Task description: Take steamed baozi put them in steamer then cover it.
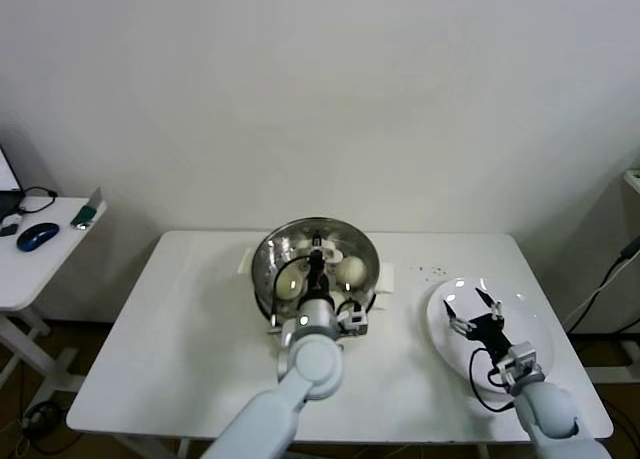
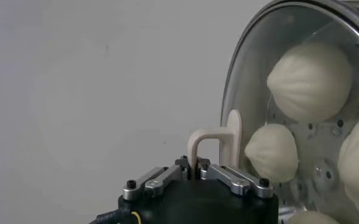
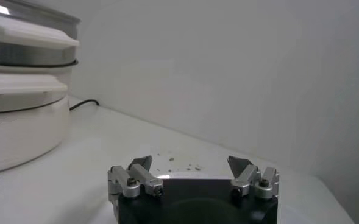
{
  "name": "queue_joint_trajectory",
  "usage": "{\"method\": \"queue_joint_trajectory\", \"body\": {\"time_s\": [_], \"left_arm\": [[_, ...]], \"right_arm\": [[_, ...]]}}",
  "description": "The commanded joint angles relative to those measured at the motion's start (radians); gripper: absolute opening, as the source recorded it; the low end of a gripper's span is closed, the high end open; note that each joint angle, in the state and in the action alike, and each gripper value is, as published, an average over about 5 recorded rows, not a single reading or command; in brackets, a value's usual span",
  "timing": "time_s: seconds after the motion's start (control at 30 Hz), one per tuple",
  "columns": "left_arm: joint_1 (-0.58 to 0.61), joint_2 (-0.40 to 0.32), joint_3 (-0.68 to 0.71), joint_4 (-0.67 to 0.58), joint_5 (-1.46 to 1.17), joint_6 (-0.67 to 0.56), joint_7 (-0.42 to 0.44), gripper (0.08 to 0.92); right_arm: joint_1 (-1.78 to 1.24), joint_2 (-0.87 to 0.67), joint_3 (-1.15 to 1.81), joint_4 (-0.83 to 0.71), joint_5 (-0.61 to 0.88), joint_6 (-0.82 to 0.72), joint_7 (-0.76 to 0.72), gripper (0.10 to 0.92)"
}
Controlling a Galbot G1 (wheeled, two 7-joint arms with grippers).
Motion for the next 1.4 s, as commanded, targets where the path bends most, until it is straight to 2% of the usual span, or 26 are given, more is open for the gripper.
{"method": "queue_joint_trajectory", "body": {"time_s": [0.03, 0.2, 0.3, 0.67, 0.87, 1.03, 1.17, 1.27, 1.4], "left_arm": [[0.0, 0.008, 0.007, 0.003, 0.017, 0.048, 0.032, 0.147], [-0.009, 0.018, 0.005, -0.02, 0.01, 0.048, 0.045, 0.147], [-0.011, 0.031, 0.007, -0.056, -0.004, 0.048, 0.05, 0.176], [0.066, 0.143, -0.029, -0.259, -0.062, 0.048, 0.081, 0.483], [0.183, 0.191, -0.07, -0.384, -0.103, 0.048, 0.099, 0.657], [0.26, 0.232, -0.117, -0.481, -0.175, 0.048, 0.071, 0.789], [0.318, 0.274, -0.199, -0.547, -0.282, 0.025, -0.012, 0.82], [0.386, 0.282, -0.323, -0.556, -0.468, -0.075, -0.158, 0.822], [0.494, 0.271, -0.518, -0.557, -0.813, -0.278, -0.356, 0.823]], "right_arm": [[0.001, 0.002, -0.002, 0.0, -0.003, 0.001, -0.002, 0.823], [0.003, 0.001, -0.001, -0.003, -0.003, 0.0, -0.004, 0.823], [0.003, 0.001, -0.002, -0.002, -0.004, -0.005, -0.005, 0.823], [0.003, -0.003, -0.006, 0.027, -0.015, -0.114, 0.004, 0.823], [0.006, -0.003, 0.007, 0.034, -0.037, -0.155, 0.007, 0.823], [0.001, -0.002, 0.02, 0.055, -0.009, -0.17, 0.026, 0.823], [-0.008, -0.002, 0.027, 0.073, -0.001, -0.155, 0.026, 0.823], [-0.017, 0.001, 0.037, 0.084, 0.002, -0.144, 0.022, 0.823], [-0.031, 0.001, 0.054, 0.093, 0.006, -0.132, 0.012, 0.823]]}}
